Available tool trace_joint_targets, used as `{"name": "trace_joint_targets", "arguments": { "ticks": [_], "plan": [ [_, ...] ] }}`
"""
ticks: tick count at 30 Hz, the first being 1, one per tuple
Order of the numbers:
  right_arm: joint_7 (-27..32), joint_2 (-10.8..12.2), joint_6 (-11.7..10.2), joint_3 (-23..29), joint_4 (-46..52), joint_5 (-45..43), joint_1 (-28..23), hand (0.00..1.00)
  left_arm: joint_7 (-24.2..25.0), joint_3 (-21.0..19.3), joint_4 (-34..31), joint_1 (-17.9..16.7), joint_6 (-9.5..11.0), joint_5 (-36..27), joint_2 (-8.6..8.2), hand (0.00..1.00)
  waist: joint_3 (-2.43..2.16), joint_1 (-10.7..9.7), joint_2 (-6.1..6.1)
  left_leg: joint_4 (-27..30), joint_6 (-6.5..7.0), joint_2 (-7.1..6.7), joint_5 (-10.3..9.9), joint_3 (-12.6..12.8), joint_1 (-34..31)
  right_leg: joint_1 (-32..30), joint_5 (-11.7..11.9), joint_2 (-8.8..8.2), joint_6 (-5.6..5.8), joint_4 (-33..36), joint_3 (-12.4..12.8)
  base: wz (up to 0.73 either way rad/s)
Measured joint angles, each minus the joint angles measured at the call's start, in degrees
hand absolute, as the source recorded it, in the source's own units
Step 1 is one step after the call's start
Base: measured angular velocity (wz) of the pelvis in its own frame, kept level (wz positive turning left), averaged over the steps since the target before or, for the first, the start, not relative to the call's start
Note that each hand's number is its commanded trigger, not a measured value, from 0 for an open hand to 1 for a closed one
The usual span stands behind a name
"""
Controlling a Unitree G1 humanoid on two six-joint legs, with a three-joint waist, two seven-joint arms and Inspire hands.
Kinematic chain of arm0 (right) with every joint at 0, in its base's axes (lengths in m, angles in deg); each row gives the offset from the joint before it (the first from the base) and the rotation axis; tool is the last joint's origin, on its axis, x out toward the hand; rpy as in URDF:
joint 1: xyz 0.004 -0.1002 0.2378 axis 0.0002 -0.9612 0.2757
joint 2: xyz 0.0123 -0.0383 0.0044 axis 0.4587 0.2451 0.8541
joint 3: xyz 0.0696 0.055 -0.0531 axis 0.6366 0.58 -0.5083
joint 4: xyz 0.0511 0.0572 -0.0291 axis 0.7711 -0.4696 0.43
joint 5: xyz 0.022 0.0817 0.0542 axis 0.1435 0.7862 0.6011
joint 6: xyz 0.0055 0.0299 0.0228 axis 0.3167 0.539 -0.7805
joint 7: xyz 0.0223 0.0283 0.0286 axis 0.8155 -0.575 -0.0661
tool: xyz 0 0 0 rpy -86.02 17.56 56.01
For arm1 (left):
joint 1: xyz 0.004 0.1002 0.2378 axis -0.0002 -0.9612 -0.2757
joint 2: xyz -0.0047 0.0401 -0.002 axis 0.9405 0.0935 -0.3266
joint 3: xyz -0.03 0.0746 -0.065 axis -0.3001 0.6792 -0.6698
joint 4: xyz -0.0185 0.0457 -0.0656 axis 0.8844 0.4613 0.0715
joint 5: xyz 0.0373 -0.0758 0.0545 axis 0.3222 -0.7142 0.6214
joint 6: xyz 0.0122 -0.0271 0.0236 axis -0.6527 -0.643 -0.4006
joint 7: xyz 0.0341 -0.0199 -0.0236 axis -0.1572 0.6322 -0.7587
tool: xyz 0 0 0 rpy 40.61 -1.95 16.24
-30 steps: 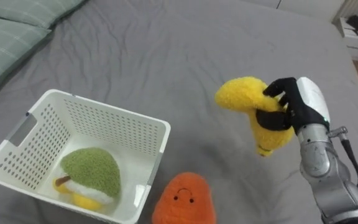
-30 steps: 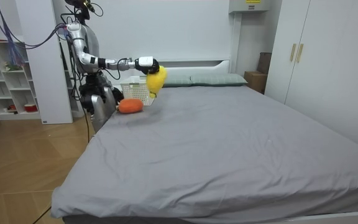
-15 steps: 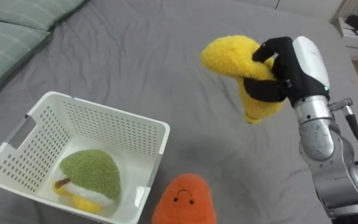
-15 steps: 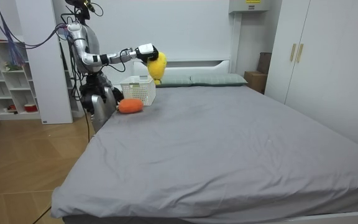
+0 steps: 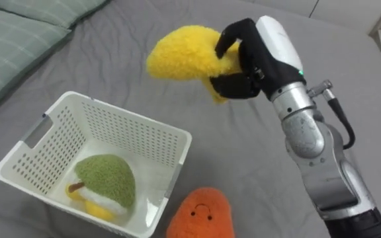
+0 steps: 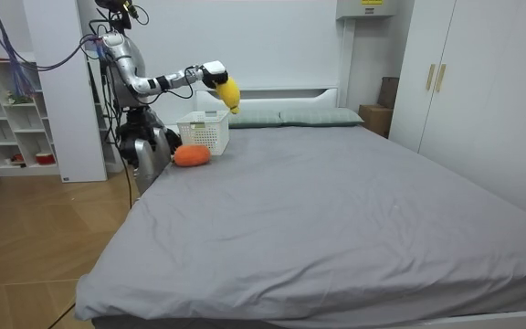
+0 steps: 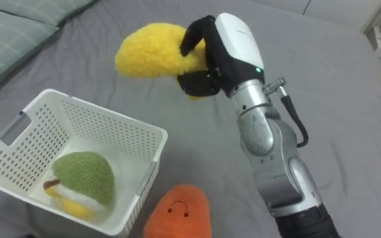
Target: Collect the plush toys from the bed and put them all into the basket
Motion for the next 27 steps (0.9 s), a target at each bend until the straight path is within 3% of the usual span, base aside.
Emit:
{"name": "trace_joint_targets", "arguments": {
  "ticks": [5, 11, 17, 22, 27],
  "plan": [
    [-1.2, 0.5, 0.7, -1.6, 0.0, 0.1, 0.6, 1.0, -0.2, 0.8, 0.1, 0.0, 0.0, 0.0, -0.01, 0.0, 0.05, 0.6, -0.4, 0.0, 0.0, -0.17, 0.0, -1.1, -0.6, 0.1, 0.0, -0.12, 0.0, 0.0, -1.2, 0.1],
    [-3.6, 2.6, 1.4, -5.3, 0.0, 0.3, 0.9, 1.0, 0.1, 1.0, -0.2, 0.7, 0.0, 0.0, 0.0, 0.0, 0.42, 2.3, -0.88, -0.1, -0.06, -0.17, 0.0, -1.4, -0.7, 0.1, 0.0, 0.02, 0.0, -0.1, -0.9, 0.01],
    [-7.5, 5.0, 3.7, -8.9, 0.0, 0.7, 3.9, 1.0, 1.6, 2.0, -0.3, 2.1, -0.5, 1.9, 0.14, 0.0, 0.71, 3.9, -1.01, 0.1, -0.04, -0.4, 0.1, -2.5, -1.3, -0.1, -0.1, -0.16, 0.08, -0.1, -1.6, 0.08],
    [-10.2, 6.4, 3.7, -12.3, 0.0, 0.6, 4.5, 1.0, 2.7, 2.1, -0.3, 3.8, -0.6, 2.4, 0.24, 0.0, 0.78, 6.5, -0.9, 0.1, -0.03, -0.43, 0.1, -2.5, -1.3, -0.2, -0.1, -0.19, 0.11, -0.2, -1.6, 0.0],
    [-12.9, 6.6, 3.7, -14.9, -0.1, 1.8, 4.5, 1.0, 2.7, 2.6, -0.2, 4.0, -0.6, 4.0, 0.18, 0.0, 0.81, 7.6, -0.88, 0.0, -0.02, -0.51, 0.1, -2.5, -1.3, -0.2, -0.1, -0.28, 0.15, -0.2, -1.6, 0.0]
  ]
}}
